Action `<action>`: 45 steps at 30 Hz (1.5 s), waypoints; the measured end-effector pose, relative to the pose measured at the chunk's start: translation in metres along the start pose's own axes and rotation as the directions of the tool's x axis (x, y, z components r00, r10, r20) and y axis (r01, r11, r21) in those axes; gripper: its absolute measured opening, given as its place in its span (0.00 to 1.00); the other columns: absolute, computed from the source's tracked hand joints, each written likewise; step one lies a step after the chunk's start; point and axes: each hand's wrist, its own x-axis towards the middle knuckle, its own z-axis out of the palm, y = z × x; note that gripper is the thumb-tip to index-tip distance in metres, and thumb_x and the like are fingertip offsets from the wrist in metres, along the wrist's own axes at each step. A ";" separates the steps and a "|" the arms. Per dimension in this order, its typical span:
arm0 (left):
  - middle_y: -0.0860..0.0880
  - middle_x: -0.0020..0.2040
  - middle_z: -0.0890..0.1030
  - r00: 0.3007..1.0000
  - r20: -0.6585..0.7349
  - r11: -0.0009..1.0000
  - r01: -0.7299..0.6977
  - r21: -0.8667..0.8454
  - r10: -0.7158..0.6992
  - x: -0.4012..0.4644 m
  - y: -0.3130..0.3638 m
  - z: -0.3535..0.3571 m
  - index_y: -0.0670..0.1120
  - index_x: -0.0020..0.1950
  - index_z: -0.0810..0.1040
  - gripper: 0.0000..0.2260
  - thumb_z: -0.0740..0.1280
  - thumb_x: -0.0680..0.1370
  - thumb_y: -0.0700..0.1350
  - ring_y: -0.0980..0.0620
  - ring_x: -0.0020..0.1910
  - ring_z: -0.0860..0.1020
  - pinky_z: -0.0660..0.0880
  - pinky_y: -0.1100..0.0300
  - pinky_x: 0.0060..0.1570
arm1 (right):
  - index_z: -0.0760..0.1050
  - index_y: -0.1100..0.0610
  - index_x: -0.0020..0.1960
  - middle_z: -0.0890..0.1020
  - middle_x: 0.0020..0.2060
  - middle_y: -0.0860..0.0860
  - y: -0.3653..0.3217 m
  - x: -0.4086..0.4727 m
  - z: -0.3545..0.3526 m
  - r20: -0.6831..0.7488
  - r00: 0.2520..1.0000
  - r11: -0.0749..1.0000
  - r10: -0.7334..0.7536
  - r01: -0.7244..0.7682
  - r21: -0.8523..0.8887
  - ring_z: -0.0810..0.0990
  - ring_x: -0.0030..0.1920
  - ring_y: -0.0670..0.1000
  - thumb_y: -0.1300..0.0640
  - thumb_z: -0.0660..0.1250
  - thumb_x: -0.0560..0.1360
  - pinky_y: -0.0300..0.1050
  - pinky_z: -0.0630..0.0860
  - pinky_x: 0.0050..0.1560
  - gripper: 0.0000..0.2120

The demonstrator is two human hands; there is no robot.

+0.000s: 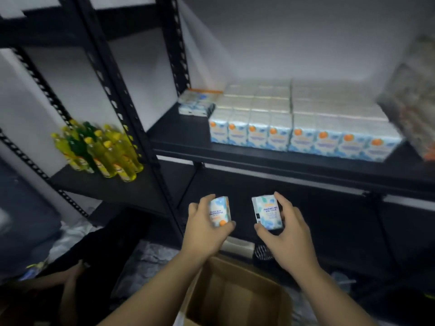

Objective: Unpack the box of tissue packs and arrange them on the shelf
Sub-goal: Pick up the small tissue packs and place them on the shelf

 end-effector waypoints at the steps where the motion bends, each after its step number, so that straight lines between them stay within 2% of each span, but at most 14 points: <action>1: 0.56 0.58 0.66 1.000 -0.029 1.000 -0.003 0.002 0.003 0.009 0.004 -0.007 0.58 0.75 0.67 0.35 0.79 0.72 0.54 0.59 0.50 0.76 0.72 0.74 0.40 | 0.60 0.35 0.77 0.72 0.57 0.39 -0.006 0.013 0.004 0.018 1.000 1.000 -0.021 0.021 0.011 0.77 0.55 0.43 0.47 0.78 0.72 0.41 0.77 0.49 0.40; 6: 0.55 0.59 0.67 0.987 -0.163 1.000 -0.002 -0.018 -0.001 0.046 0.019 -0.044 0.58 0.78 0.66 0.38 0.79 0.72 0.55 0.59 0.54 0.76 0.71 0.72 0.46 | 0.62 0.36 0.77 0.72 0.57 0.37 -0.038 0.061 0.026 0.078 0.988 0.990 -0.134 0.130 0.049 0.77 0.55 0.41 0.48 0.78 0.72 0.40 0.77 0.49 0.40; 11: 0.52 0.59 0.68 0.962 -0.271 0.999 -0.025 -0.033 0.015 0.078 0.025 -0.087 0.57 0.78 0.67 0.38 0.80 0.71 0.52 0.68 0.52 0.73 0.67 0.81 0.45 | 0.64 0.38 0.78 0.73 0.57 0.34 -0.076 0.090 0.054 0.050 0.970 0.969 -0.238 0.234 0.081 0.75 0.56 0.36 0.49 0.78 0.72 0.32 0.71 0.50 0.39; 16: 0.51 0.62 0.68 0.965 -0.259 0.998 -0.047 0.029 0.053 0.126 0.021 -0.128 0.56 0.81 0.63 0.40 0.78 0.73 0.53 0.60 0.53 0.75 0.67 0.81 0.44 | 0.68 0.44 0.77 0.74 0.60 0.40 -0.111 0.124 0.088 -0.010 0.956 0.953 -0.294 0.294 0.068 0.75 0.59 0.39 0.50 0.78 0.72 0.29 0.69 0.55 0.36; 18: 0.52 0.62 0.67 0.968 -0.237 0.995 -0.072 0.068 0.086 0.147 0.018 -0.142 0.55 0.82 0.61 0.41 0.78 0.74 0.54 0.58 0.55 0.74 0.67 0.76 0.48 | 0.69 0.45 0.76 0.74 0.63 0.42 -0.124 0.138 0.101 -0.043 0.953 0.953 -0.301 0.302 0.036 0.74 0.62 0.40 0.51 0.78 0.72 0.25 0.66 0.55 0.34; 20: 0.52 0.65 0.67 0.973 -0.196 0.989 -0.103 0.103 0.121 0.168 0.015 -0.154 0.55 0.83 0.59 0.42 0.77 0.74 0.55 0.57 0.57 0.72 0.68 0.68 0.53 | 0.70 0.46 0.75 0.73 0.65 0.41 -0.138 0.150 0.114 -0.073 0.952 0.955 -0.296 0.296 -0.008 0.72 0.65 0.40 0.51 0.77 0.73 0.23 0.64 0.56 0.33; 23: 0.52 0.70 0.68 0.970 -0.132 0.973 -0.184 0.136 0.202 0.199 0.008 -0.168 0.54 0.83 0.59 0.42 0.77 0.74 0.54 0.59 0.60 0.70 0.68 0.64 0.58 | 0.70 0.46 0.74 0.73 0.63 0.42 -0.154 0.165 0.136 -0.118 0.951 0.957 -0.287 0.279 -0.083 0.72 0.63 0.41 0.50 0.77 0.73 0.27 0.65 0.55 0.32; 25: 0.52 0.71 0.70 0.958 -0.103 0.955 -0.249 0.159 0.267 0.217 0.002 -0.173 0.53 0.81 0.60 0.41 0.77 0.73 0.53 0.57 0.63 0.72 0.71 0.61 0.59 | 0.71 0.47 0.71 0.73 0.60 0.43 -0.162 0.172 0.151 -0.153 0.945 0.951 -0.288 0.264 -0.163 0.73 0.59 0.44 0.49 0.77 0.72 0.35 0.71 0.50 0.29; 29: 0.52 0.67 0.76 0.950 -0.011 0.928 -0.303 0.215 0.313 0.239 -0.009 -0.173 0.52 0.74 0.65 0.32 0.76 0.74 0.53 0.53 0.61 0.77 0.78 0.56 0.55 | 0.74 0.52 0.57 0.72 0.54 0.46 -0.165 0.180 0.174 -0.285 0.904 0.911 -0.319 0.209 -0.356 0.76 0.50 0.50 0.46 0.79 0.71 0.45 0.75 0.40 0.22; 33: 0.52 0.66 0.74 0.932 0.031 0.896 -0.355 0.267 0.360 0.246 -0.020 -0.170 0.51 0.71 0.69 0.27 0.74 0.76 0.54 0.56 0.59 0.74 0.72 0.61 0.51 | 0.78 0.54 0.53 0.71 0.52 0.46 -0.160 0.179 0.183 -0.323 0.879 0.891 -0.351 0.208 -0.404 0.76 0.51 0.48 0.42 0.80 0.69 0.50 0.80 0.45 0.22; 37: 0.53 0.67 0.67 0.922 0.041 0.892 -0.384 0.238 0.385 0.247 -0.024 -0.165 0.49 0.73 0.69 0.28 0.74 0.77 0.54 0.52 0.63 0.74 0.77 0.57 0.57 | 0.76 0.52 0.53 0.71 0.51 0.45 -0.164 0.179 0.187 -0.331 0.894 0.899 -0.301 0.150 -0.412 0.75 0.51 0.48 0.44 0.80 0.68 0.53 0.79 0.47 0.21; 40: 0.53 0.67 0.65 0.917 0.035 0.894 -0.396 0.209 0.398 0.247 -0.026 -0.164 0.48 0.73 0.70 0.27 0.73 0.77 0.53 0.51 0.64 0.75 0.77 0.58 0.57 | 0.76 0.52 0.52 0.71 0.51 0.44 -0.168 0.178 0.189 -0.357 0.896 0.920 -0.264 0.123 -0.373 0.75 0.48 0.47 0.46 0.80 0.69 0.48 0.77 0.45 0.19; 42: 0.52 0.67 0.65 0.914 0.036 0.896 -0.404 0.186 0.405 0.248 -0.027 -0.165 0.48 0.73 0.70 0.27 0.74 0.77 0.53 0.51 0.63 0.75 0.78 0.57 0.57 | 0.77 0.52 0.52 0.72 0.51 0.44 -0.172 0.176 0.188 -0.375 0.893 0.927 -0.249 0.108 -0.359 0.75 0.46 0.45 0.46 0.78 0.71 0.44 0.77 0.43 0.17; 45: 0.53 0.67 0.66 0.904 0.049 0.888 -0.427 0.169 0.426 0.248 -0.029 -0.166 0.49 0.73 0.70 0.27 0.74 0.77 0.53 0.52 0.63 0.75 0.78 0.57 0.58 | 0.75 0.50 0.52 0.76 0.47 0.43 -0.179 0.174 0.184 -0.395 0.886 0.927 -0.243 0.092 -0.365 0.77 0.43 0.44 0.44 0.73 0.76 0.48 0.78 0.40 0.13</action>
